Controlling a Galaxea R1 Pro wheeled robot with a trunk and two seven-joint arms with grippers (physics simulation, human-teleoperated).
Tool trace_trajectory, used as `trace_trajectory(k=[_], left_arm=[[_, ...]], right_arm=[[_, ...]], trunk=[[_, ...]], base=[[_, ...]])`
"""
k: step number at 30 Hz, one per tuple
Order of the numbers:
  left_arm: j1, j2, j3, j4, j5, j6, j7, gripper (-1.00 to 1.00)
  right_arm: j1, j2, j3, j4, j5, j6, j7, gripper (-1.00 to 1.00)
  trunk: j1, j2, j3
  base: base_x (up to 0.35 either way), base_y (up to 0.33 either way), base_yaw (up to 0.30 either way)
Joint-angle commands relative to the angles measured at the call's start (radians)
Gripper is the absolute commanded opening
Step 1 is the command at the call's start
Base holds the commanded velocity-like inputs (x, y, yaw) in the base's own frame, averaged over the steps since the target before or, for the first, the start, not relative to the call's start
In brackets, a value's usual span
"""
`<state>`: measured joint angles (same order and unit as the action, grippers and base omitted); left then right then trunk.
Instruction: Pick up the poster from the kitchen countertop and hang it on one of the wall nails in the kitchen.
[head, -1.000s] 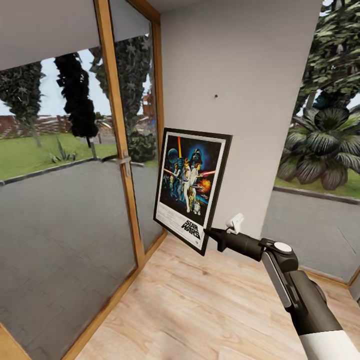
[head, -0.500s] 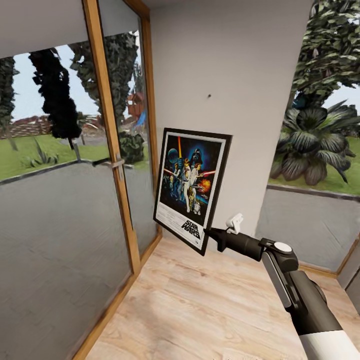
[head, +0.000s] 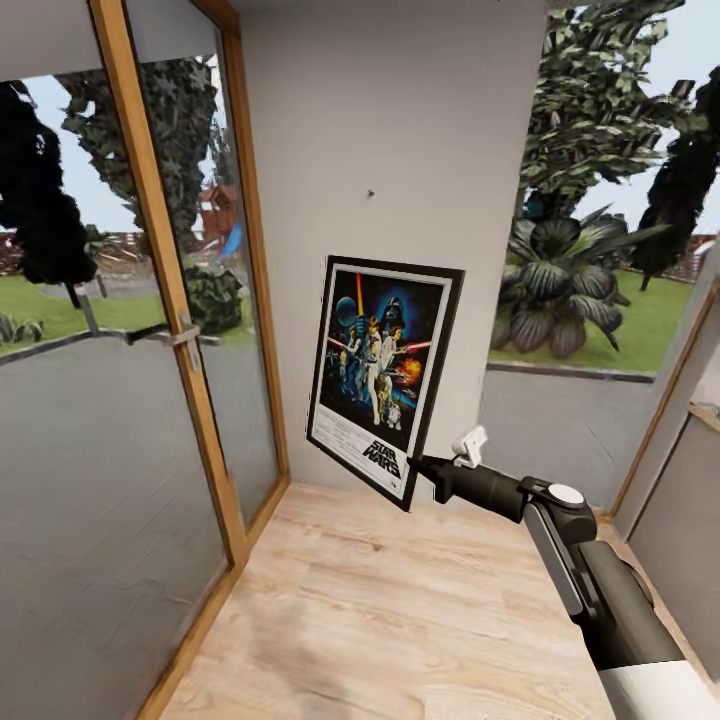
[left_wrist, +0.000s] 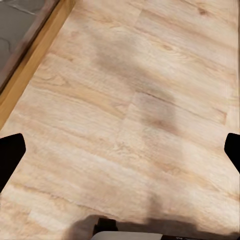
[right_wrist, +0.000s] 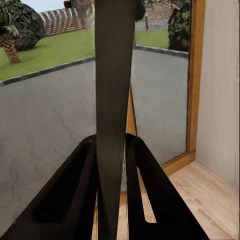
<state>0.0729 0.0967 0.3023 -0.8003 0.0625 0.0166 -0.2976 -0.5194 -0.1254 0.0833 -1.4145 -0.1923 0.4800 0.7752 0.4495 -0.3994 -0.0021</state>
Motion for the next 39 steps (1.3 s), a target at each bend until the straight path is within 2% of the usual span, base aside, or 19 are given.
trace_trajectory(k=[1, 8, 16, 28, 39], left_arm=[[0.0, 0.0, 0.001, 0.0, 0.006, 0.002, -0.006, 1.0], [0.001, 0.0, 0.002, 0.0, 0.006, 0.002, -0.007, 1.0], [0.001, 0.0, 0.002, 0.0, 0.006, 0.002, -0.008, 1.0], [0.0, 0.0, 0.002, 0.0, 0.006, 0.002, -0.008, 1.0], [0.001, 0.0, 0.001, 0.0, 0.006, 0.002, -0.008, 1.0]], right_arm=[[-0.001, 0.0, 0.001, 0.0, -0.011, 0.009, 0.001, -1.0], [-0.001, 0.0, 0.001, 0.0, -0.011, 0.009, 0.001, -1.0], [-0.001, 0.0, 0.001, 0.0, -0.011, 0.009, 0.001, -1.0], [-0.001, 0.0, 0.001, -0.001, -0.012, 0.009, 0.001, -1.0], [-0.001, 0.0, 0.001, -0.001, -0.012, 0.009, 0.001, -1.0]], trunk=[[0.001, -0.001, 0.0], [0.001, -0.001, 0.003], [0.001, -0.001, 0.006], [0.001, -0.001, 0.006], [0.001, -0.001, 0.006]], base=[[0.069, 0.246, -0.3], [0.072, 0.239, -0.3], [0.01, 0.033, -0.266], [0.026, 0.022, -0.026], [0.233, 0.182, 0.0]])
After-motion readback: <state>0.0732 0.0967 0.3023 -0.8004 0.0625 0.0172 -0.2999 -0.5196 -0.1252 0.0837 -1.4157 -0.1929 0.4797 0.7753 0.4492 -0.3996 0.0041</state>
